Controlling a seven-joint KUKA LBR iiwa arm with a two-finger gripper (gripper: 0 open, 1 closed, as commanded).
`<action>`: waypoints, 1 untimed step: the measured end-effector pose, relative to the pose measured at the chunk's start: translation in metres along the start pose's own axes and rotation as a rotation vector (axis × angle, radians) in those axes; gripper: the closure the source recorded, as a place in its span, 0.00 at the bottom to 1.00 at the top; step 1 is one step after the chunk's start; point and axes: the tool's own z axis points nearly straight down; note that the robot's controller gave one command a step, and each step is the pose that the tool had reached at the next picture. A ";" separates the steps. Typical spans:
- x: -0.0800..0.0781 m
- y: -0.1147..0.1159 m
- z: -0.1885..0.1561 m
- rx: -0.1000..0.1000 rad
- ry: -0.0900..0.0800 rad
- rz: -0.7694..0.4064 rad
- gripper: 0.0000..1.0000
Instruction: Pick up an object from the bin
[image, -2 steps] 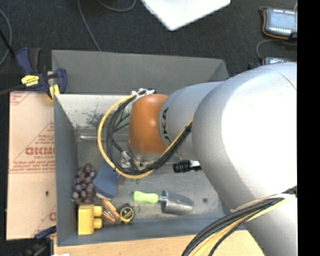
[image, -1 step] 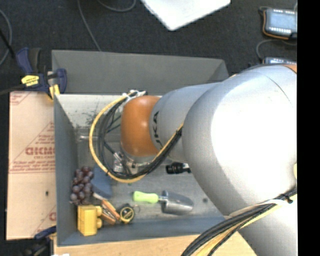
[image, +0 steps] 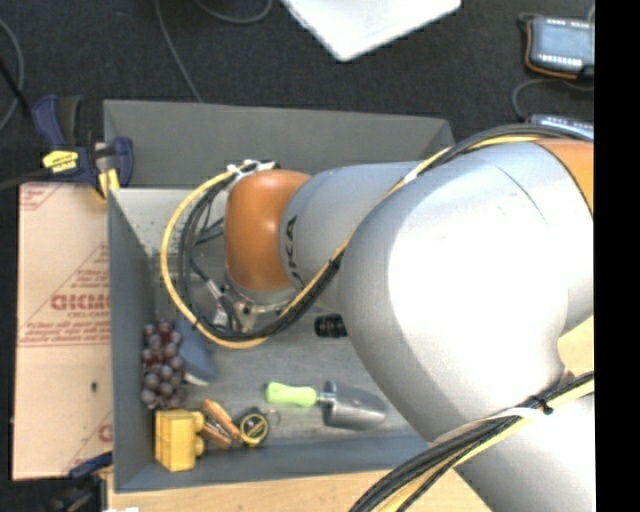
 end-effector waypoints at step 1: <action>-0.004 0.018 0.001 -0.002 -0.005 0.104 1.00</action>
Offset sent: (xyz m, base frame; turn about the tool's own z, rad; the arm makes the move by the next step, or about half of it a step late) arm -0.0897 0.0219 0.0505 -0.4984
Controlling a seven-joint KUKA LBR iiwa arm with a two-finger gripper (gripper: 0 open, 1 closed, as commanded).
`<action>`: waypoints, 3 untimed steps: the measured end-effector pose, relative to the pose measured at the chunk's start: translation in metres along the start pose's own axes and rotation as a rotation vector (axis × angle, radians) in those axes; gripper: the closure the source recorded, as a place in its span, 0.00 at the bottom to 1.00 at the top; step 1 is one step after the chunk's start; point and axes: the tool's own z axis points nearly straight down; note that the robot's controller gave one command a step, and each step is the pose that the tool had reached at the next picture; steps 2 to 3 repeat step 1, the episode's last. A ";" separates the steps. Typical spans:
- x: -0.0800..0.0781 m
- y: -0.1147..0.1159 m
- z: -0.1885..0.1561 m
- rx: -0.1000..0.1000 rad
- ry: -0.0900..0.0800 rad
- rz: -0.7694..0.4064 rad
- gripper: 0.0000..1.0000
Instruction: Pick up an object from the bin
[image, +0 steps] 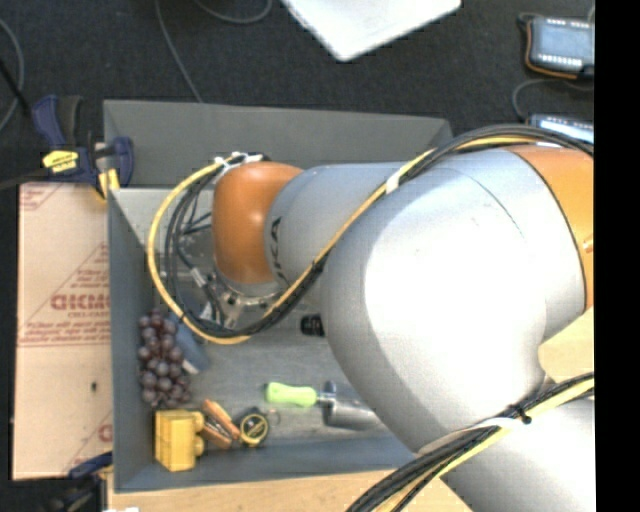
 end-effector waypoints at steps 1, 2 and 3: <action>0.030 -0.016 -0.018 0.002 0.001 -0.261 1.00; 0.030 -0.016 -0.018 0.002 0.001 -0.261 1.00; 0.030 -0.016 -0.018 0.002 0.001 -0.261 1.00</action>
Offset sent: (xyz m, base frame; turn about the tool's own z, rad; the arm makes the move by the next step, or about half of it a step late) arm -0.0404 0.0293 -0.0005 -0.2145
